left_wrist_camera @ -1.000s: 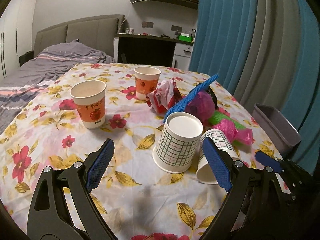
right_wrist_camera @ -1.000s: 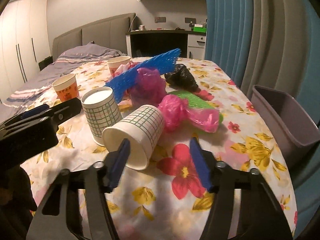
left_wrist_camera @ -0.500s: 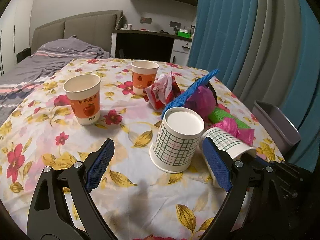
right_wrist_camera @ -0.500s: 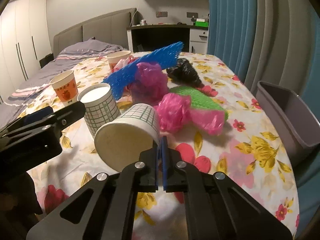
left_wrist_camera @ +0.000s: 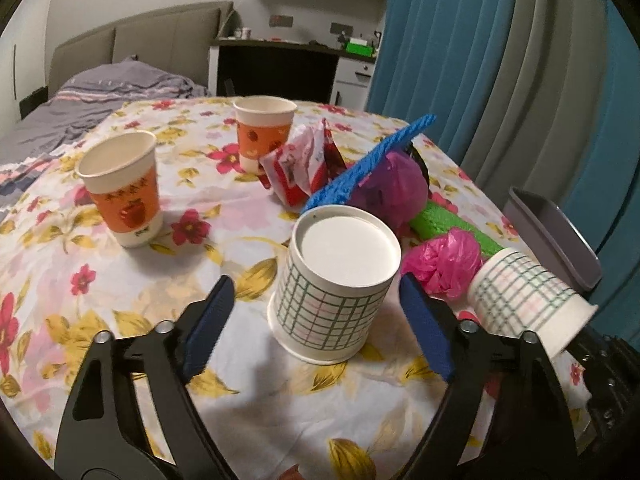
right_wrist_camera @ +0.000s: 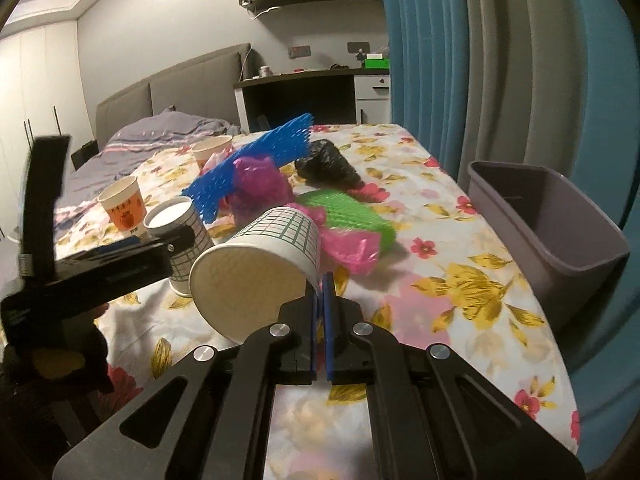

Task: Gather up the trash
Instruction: 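Grasp the tall grid-printed cup with the left tool while the right tool grasps the tipped cup, then carry both paper cups over the grey bin and release them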

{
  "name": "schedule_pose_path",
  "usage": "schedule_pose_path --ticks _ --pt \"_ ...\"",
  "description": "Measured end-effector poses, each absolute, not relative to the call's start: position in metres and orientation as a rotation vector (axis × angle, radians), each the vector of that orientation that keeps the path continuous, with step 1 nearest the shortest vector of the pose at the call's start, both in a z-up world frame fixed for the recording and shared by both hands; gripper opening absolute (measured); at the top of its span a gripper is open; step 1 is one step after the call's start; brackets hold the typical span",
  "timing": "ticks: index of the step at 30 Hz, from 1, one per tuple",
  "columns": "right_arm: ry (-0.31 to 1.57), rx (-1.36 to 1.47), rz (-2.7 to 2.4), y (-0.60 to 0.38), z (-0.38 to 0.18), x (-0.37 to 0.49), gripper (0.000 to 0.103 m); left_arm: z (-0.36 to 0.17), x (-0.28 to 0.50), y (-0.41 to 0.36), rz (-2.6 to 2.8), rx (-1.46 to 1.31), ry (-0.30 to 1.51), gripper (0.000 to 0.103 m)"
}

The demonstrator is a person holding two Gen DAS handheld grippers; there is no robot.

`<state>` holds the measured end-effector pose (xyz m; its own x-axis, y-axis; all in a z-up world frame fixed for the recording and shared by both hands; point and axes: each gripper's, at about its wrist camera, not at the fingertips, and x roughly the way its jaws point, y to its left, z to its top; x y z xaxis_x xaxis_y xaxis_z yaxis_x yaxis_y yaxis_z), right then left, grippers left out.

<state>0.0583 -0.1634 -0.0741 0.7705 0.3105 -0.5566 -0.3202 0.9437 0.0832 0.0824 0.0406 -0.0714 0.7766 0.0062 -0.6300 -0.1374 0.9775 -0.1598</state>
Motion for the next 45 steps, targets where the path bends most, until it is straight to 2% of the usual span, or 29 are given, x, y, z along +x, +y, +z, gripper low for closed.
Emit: schedule_pose_path --ticks 6,19,28,36,45 --pt "0.602 0.001 0.340 -0.170 -0.075 0.057 0.004 -0.078 0.090 0.047 0.047 -0.250 0.710 0.060" --pt "0.579 0.042 0.309 -0.192 -0.070 0.055 0.004 -0.062 0.052 0.058 0.026 -0.222 0.652 0.058" --pt "0.554 0.070 0.271 -0.210 -0.060 0.057 0.004 -0.028 0.027 0.049 0.011 -0.169 0.559 0.058" --pt "0.496 0.085 0.120 -0.266 -0.039 0.071 0.004 0.006 0.049 -0.026 -0.159 -0.101 0.508 0.058" --pt "0.536 0.125 -0.062 -0.343 -0.044 0.111 0.004 0.023 0.114 -0.136 -0.367 -0.051 0.486 0.058"
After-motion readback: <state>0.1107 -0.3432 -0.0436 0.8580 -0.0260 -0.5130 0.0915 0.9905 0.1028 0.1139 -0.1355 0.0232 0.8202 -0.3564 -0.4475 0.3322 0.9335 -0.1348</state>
